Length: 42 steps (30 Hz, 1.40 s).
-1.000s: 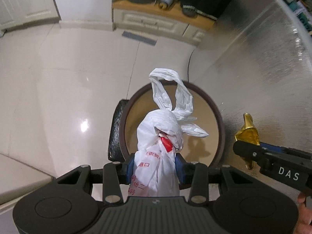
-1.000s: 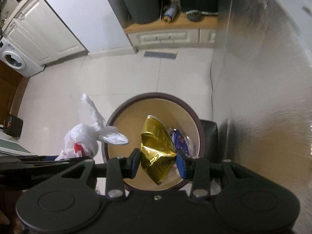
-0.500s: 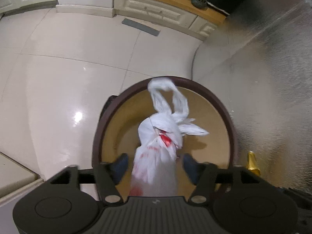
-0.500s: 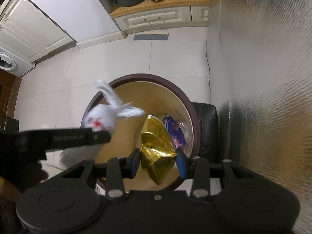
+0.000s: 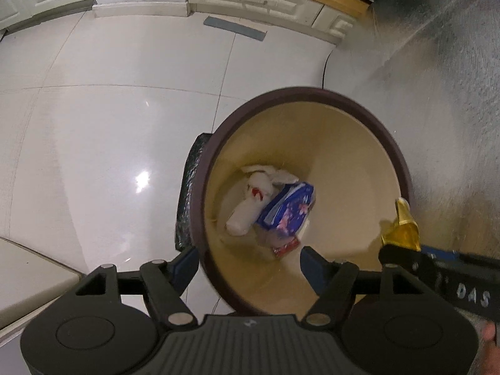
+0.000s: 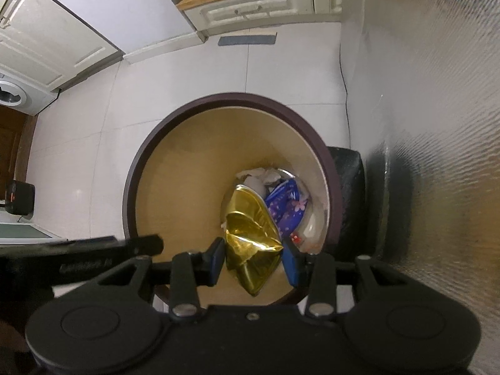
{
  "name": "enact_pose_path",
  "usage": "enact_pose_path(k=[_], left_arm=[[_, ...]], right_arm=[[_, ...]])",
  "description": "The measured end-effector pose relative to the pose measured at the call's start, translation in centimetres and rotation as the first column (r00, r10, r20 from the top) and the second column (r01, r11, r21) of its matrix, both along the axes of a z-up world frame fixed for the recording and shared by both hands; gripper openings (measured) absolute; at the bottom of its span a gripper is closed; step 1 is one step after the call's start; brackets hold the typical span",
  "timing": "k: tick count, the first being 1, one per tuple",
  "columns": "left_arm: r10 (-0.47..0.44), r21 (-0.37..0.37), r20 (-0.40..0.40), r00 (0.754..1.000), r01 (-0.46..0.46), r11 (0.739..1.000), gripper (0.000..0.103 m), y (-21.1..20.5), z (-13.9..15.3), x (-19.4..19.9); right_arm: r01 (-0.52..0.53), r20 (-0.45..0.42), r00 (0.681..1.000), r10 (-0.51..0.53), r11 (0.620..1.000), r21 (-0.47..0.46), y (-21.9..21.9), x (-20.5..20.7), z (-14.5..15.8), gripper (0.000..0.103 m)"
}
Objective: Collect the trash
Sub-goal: 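Open left tool over wastebasket while right tool opens, dropping the foil, then withdraw both tools from the wastebasket back toward the table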
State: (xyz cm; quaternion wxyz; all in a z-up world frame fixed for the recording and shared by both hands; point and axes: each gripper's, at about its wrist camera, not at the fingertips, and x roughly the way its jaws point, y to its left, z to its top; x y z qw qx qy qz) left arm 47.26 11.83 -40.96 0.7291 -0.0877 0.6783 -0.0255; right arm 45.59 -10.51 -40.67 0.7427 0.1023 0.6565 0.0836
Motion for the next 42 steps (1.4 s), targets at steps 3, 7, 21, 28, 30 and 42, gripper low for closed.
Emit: enact_pose_path(k=[3,7,21,28,30,42], left_arm=[[0.008,0.002,-0.009,1.0,-0.008,1.0,0.073,0.7,0.0,-0.4],[0.032,0.013,-0.025,0.999,-0.031,0.999,0.075,1.8,-0.4,-1.0],[0.062,0.054,-0.074,0.995,-0.058,0.997,0.094,3.6,-1.2,-2.5],[0.042,0.059,-0.077,0.996,-0.038,0.998,0.101,3.1,-0.7,-2.4],[0.041,0.058,-0.076,0.996,-0.037,0.998,0.102,3.0,-0.5,-2.4],[0.018,0.051,-0.051,0.999,-0.016,0.999,0.103,2.1,1.5,-2.4]], right_arm=[[-0.006,-0.018,1.0,0.006,1.0,0.02,0.4,0.2,-0.9,0.04],[-0.021,-0.038,0.999,0.022,0.999,0.029,1.5,0.3,-2.2,0.04],[-0.074,-0.084,0.994,0.075,0.997,0.022,2.6,-1.2,-3.6,0.063],[-0.069,-0.067,0.995,0.068,0.998,-0.007,1.7,-2.0,-2.0,0.063],[-0.068,-0.059,0.996,0.067,0.998,-0.018,1.3,-2.1,-1.4,0.064],[-0.041,0.004,0.999,0.041,0.996,-0.077,-0.8,-3.1,1.5,0.088]])
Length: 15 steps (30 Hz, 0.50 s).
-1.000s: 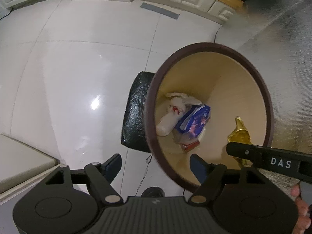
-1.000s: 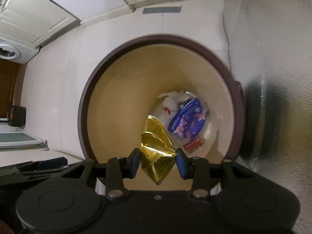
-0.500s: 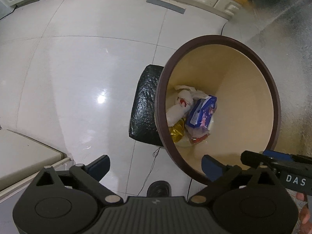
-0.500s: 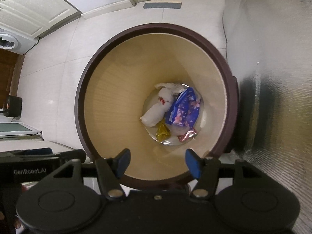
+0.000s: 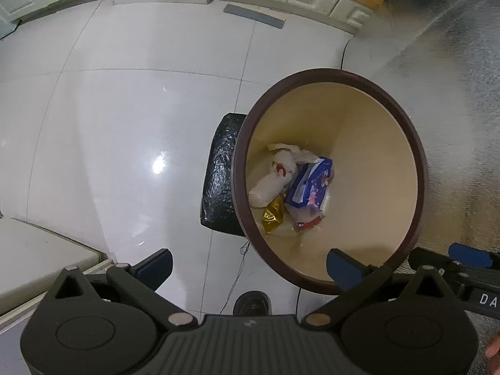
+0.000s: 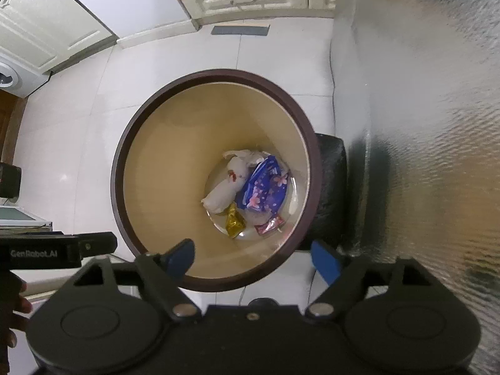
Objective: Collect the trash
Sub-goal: 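Withdraw both tools from the wastebasket back toward the table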
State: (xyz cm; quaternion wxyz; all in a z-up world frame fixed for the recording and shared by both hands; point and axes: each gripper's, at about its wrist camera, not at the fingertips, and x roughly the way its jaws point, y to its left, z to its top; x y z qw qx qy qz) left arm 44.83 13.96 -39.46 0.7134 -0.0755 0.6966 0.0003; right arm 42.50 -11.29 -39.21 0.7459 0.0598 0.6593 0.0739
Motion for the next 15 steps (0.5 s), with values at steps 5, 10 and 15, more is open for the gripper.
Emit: enact_pose_path(k=[5,10,15], left_arm=[[-0.01,0.004,0.008,1.0,0.01,1.0,0.103,0.0,0.9,-0.5],[-0.011,0.009,0.02,1.0,0.01,1.0,0.103,0.2,2.0,-1.3],[-0.016,0.006,0.034,0.999,0.016,1.0,0.103,0.5,3.4,-2.4]], right_arm=[[-0.001,0.014,1.0,0.001,1.0,-0.016,0.0,-0.7,1.0,0.101],[-0.001,0.029,1.0,0.003,0.999,-0.042,-0.2,-1.6,2.2,0.103],[-0.006,0.047,0.999,0.009,0.997,-0.073,-0.4,-2.5,3.4,0.103]])
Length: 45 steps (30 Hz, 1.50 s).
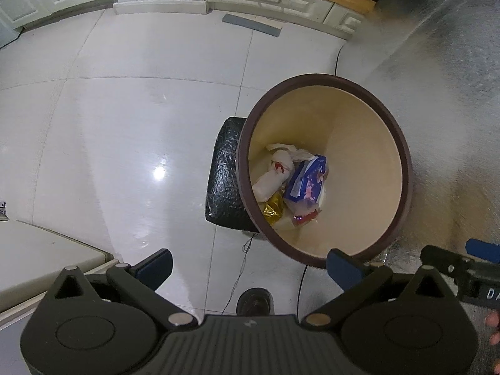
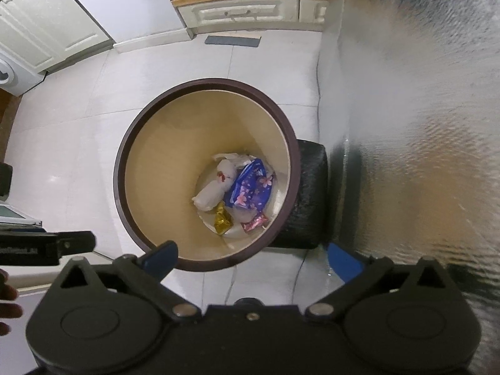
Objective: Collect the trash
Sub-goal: 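Withdraw both tools from the wastebasket back toward the table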
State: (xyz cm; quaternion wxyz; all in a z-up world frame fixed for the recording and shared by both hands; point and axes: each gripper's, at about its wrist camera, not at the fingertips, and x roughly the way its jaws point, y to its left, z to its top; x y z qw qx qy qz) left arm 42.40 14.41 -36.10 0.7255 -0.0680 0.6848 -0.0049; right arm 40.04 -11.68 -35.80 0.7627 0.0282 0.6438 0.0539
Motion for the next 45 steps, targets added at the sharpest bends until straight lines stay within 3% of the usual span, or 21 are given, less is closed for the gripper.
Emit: enact_pose_path(k=[8,22,35,45], left_arm=[[-0.012,0.014,0.049,0.999,0.011,1.0,0.103,0.4,3.0,-1.9],[-0.017,0.002,0.195,0.981,0.016,1.0,0.103,0.6,10.7,-6.6],[-0.041,-0.022,0.376,0.926,0.053,0.998,0.103,-1.6,18.7,-10.0],[-0.102,0.012,0.476,0.873,0.109,0.994,0.103,-6.8,23.0,-13.1]], right_arm=[[0.001,0.046,0.999,0.0,1.0,-0.009,0.1,-1.8,3.0,0.103],[0.007,0.193,0.981,-0.003,1.0,-0.017,0.0,-6.7,11.5,0.103],[0.06,0.369,0.928,-0.058,0.998,0.007,-2.7,-12.0,20.2,0.103],[0.094,0.484,0.87,-0.099,0.995,0.036,-7.2,-15.8,24.4,0.103]])
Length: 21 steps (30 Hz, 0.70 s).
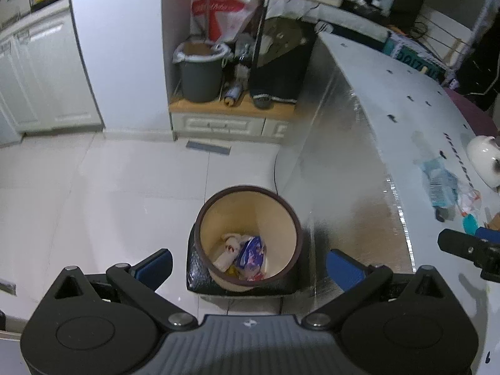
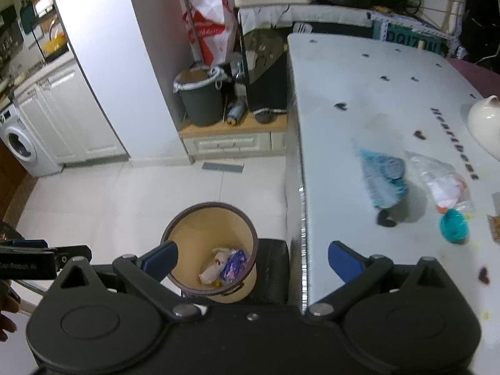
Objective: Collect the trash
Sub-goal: 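Withdraw both tools from the wastebasket back toward the table, then move left tool to the teal bottle cap while right tool reaches brown cardboard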
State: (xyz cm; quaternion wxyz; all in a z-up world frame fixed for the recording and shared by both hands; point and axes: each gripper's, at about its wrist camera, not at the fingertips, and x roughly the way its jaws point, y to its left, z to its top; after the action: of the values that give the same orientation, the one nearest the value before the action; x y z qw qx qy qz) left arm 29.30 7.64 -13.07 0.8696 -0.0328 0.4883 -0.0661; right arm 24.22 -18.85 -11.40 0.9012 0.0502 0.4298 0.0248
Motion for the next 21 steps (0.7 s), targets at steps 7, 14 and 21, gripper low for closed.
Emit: enact_pose_path(k=[7,14,21], left_arm=[[0.001,0.002,0.062,0.998,-0.001,1.0,0.103,-5.3,2.6,-3.0],[0.0,0.002,0.104,0.995,-0.001,1.0,0.103,-11.8,4.6,-6.3],[-0.015,0.0,0.131,0.991,0.015,1.0,0.103,-18.4,5.6,-8.5]], right_arm=[[-0.003,0.058,0.998,0.003,1.0,-0.003,-4.9,-3.2,1.9,0.103],[-0.025,0.103,0.994,0.025,1.0,-0.005,-11.0,-5.8,3.7,0.103],[-0.023,0.131,0.991,0.023,1.0,-0.004,-17.5,-8.1,4.6,0.103]])
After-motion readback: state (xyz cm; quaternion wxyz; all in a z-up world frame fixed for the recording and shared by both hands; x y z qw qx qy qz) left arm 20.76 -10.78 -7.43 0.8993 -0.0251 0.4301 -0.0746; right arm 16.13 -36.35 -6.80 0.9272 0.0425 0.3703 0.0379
